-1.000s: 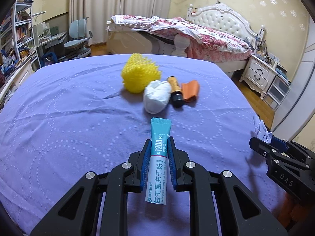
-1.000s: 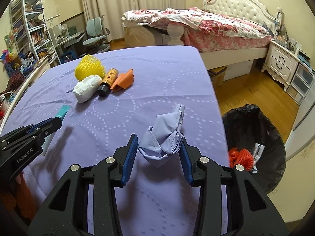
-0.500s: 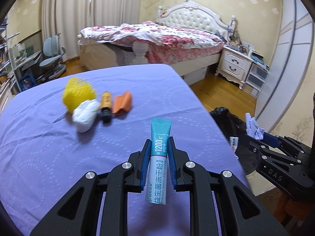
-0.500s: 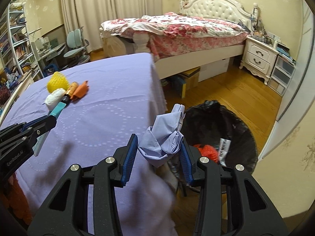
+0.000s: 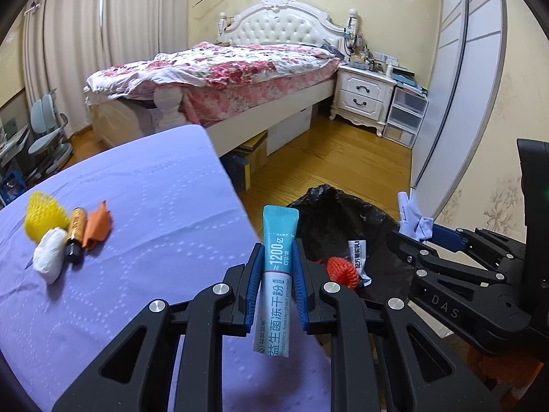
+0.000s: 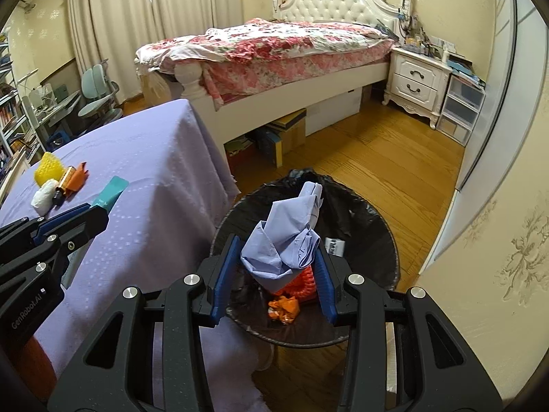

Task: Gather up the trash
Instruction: 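Carry the tube and blue cloth over the bin and open both grippers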

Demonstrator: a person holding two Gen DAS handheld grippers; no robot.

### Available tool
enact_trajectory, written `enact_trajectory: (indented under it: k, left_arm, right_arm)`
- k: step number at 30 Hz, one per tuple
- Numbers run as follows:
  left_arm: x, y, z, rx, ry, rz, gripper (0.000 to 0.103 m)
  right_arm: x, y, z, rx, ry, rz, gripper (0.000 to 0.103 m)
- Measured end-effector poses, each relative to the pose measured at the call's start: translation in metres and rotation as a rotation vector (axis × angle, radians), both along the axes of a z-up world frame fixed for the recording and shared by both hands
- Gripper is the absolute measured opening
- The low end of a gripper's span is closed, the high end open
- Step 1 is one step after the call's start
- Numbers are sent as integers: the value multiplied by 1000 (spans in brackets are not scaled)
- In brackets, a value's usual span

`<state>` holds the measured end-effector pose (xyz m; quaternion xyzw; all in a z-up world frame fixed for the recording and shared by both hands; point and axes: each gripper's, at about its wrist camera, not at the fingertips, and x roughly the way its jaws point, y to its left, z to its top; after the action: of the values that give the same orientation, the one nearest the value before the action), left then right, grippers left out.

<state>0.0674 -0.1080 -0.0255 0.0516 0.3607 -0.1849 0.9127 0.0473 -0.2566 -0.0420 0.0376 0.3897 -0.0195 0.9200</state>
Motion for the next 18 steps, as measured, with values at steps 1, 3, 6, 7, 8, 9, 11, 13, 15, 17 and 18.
enact_trajectory:
  k: [1, 3, 6, 7, 8, 9, 11, 13, 15, 17, 18]
  left_arm:
    - [3, -4, -1, 2, 2, -4, 20]
    - [8, -12, -4, 8, 4, -10, 20]
    - [13, -21, -8, 18, 5, -16, 20]
    - [15, -25, -9, 23, 7, -20, 20]
    - [17, -28, -9, 27, 8, -22, 20]
    - [20, -31, -10, 31, 10, -25, 20]
    - [23, -37, -12, 38, 10, -29, 20]
    - [26, -42, -14, 45, 8, -34, 20]
    - [30, -47, -15, 48, 9, -37, 20]
    - [32, -50, -16, 48, 10, -37, 20]
    - [33, -51, -16, 49, 10, -37, 20]
  right_arm:
    - [1, -3, -1, 1, 4, -4, 41]
    - [2, -12, -5, 2, 12, -14, 41]
    - [6, -23, -11, 5, 24, -29, 41]
    - [7, -25, -12, 7, 26, -32, 41]
    - [8, -28, -14, 10, 30, -38, 41]
    - [10, -31, -15, 13, 32, -42, 41]
    - [12, -37, -18, 18, 33, -52, 41]
    - [14, -41, -19, 21, 33, -59, 41]
    - [16, -46, -20, 26, 33, -67, 41]
    - [19, -48, -20, 26, 35, -70, 41]
    - [21, -50, -20, 25, 36, -72, 41]
